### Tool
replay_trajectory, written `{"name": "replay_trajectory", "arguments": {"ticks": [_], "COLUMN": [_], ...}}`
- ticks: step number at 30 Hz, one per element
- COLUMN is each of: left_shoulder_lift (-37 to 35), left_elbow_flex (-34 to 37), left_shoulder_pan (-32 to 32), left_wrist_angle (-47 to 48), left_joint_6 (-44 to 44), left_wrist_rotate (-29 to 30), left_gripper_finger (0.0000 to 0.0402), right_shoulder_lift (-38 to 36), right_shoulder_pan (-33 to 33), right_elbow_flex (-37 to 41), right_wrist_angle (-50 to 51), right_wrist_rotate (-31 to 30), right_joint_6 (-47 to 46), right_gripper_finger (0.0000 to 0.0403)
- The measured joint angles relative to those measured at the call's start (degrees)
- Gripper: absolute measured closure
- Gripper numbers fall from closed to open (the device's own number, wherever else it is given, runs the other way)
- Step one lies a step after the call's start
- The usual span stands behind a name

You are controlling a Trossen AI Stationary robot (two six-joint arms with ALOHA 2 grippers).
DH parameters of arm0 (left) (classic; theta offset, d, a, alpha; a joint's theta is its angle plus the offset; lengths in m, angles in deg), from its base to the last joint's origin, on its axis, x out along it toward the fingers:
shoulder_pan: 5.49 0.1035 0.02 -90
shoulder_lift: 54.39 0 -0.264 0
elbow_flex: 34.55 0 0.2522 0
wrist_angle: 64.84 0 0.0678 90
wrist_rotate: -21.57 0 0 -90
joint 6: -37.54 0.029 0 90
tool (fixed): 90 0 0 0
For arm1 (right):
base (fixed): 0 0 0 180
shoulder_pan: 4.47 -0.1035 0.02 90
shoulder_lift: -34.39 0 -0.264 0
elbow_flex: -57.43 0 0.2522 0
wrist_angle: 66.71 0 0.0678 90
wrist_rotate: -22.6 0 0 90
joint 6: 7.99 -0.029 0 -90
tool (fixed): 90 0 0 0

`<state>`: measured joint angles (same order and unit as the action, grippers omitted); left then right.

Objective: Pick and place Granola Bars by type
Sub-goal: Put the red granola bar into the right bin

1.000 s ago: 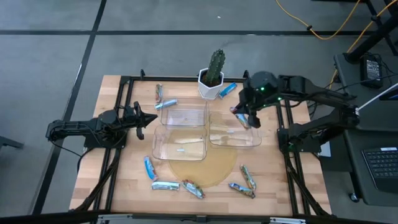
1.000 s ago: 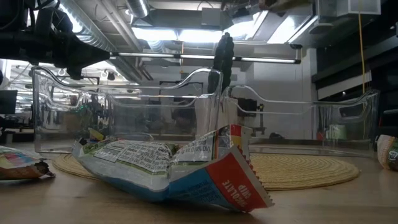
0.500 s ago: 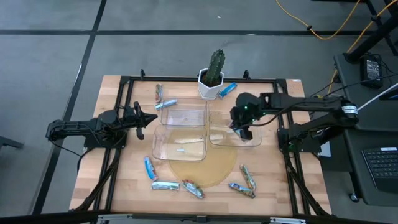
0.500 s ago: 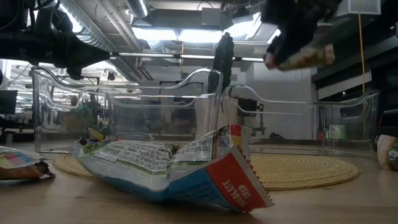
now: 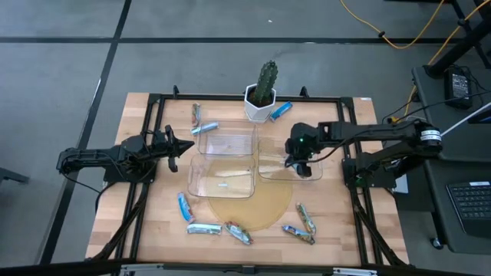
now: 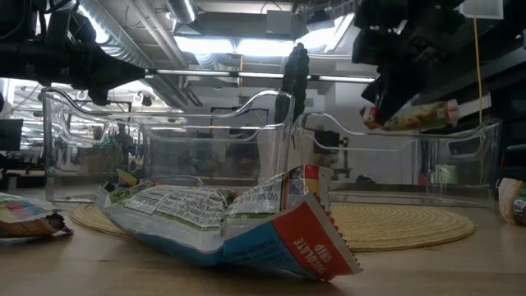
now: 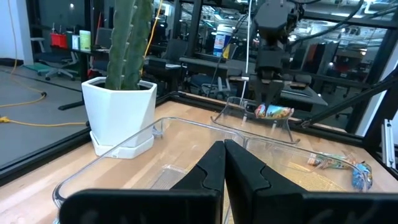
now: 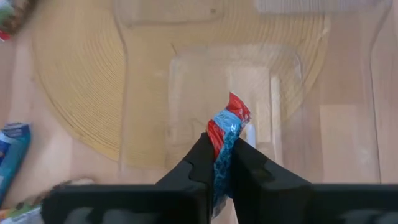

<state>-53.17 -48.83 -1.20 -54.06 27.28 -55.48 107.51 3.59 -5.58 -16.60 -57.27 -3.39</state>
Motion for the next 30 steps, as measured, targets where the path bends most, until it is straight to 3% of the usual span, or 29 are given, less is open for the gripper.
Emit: {"name": "replay_trajectory", "arguments": {"ticks": [14, 22, 30], "left_shoulder_lift": [0.0, 0.0, 0.0], "left_elbow_flex": [0.0, 0.0, 0.0], "left_shoulder_pan": [0.0, 0.0, 0.0], "left_wrist_angle": [0.0, 0.0, 0.0], "left_joint_6": [0.1, 0.1, 0.0], "left_wrist_rotate": [0.0, 1.1, 2.0], "left_gripper_finger": [0.04, 0.04, 0.04], "right_shoulder_lift": [0.0, 0.0, 0.0], "right_shoulder_pan": [0.1, 0.1, 0.1], "right_elbow_flex": [8.4, 11.5, 14.8], "right_wrist_angle": [-9.4, -11.5, -13.9], "right_wrist_rotate": [-4.3, -10.2, -10.7], "right_joint_6": [-3.2, -4.4, -7.6], "right_gripper_finger": [0.037, 0.0359, 0.0368]}}
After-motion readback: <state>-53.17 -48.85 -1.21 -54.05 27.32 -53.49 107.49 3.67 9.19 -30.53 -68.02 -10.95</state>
